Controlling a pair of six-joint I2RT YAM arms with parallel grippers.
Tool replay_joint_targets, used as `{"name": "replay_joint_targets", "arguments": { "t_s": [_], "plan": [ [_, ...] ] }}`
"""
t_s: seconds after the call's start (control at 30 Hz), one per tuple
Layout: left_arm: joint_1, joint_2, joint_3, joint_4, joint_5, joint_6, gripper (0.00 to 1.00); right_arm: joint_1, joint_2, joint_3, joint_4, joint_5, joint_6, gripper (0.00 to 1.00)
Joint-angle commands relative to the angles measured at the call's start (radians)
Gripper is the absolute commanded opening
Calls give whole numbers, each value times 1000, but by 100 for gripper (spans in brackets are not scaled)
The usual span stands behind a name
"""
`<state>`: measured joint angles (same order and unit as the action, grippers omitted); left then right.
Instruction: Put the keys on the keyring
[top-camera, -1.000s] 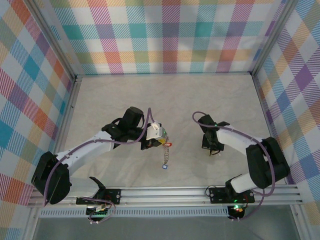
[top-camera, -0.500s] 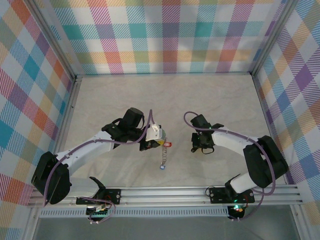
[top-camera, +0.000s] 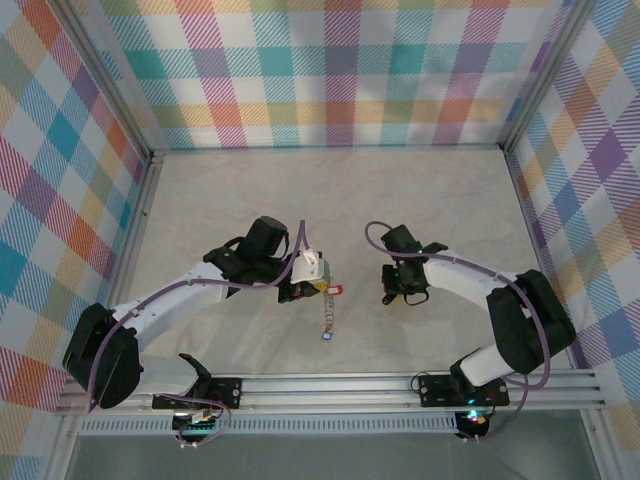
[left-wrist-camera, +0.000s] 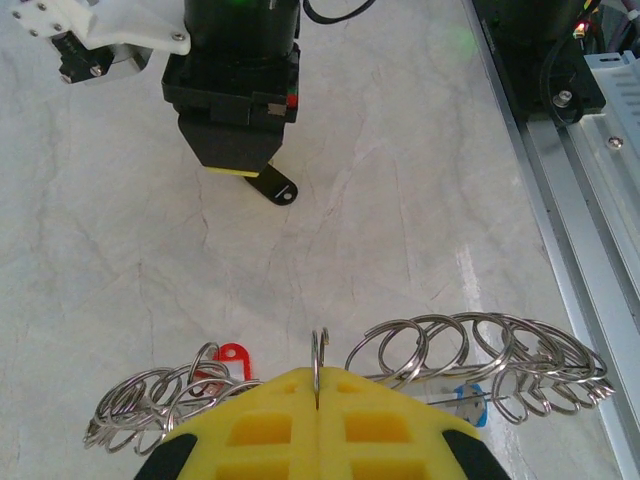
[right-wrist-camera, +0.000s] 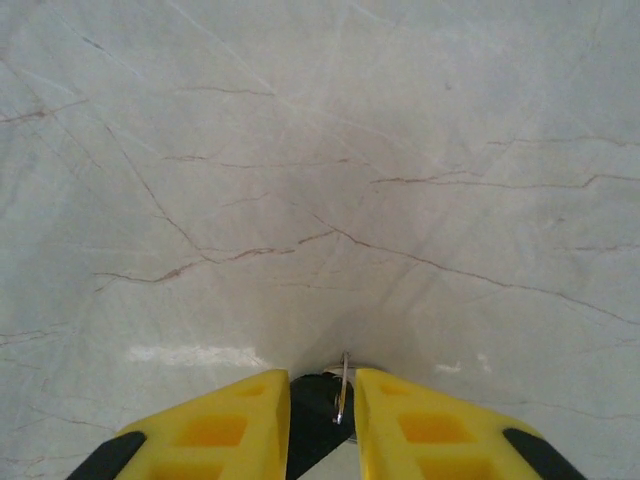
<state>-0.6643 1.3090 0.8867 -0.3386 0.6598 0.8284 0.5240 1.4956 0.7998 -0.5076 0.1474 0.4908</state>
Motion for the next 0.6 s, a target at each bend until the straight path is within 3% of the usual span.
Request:
{"name": "replay_joint_targets", "arguments": {
  "t_s": [0.0, 0.57],
  "plan": [
    [0, -8, 26, 4, 14, 18, 0, -4, 36, 44, -48, 1, -8, 22],
    [2, -16, 25, 6, 17, 15, 0, -5, 13, -4, -54, 18, 29, 19]
  ]
}}
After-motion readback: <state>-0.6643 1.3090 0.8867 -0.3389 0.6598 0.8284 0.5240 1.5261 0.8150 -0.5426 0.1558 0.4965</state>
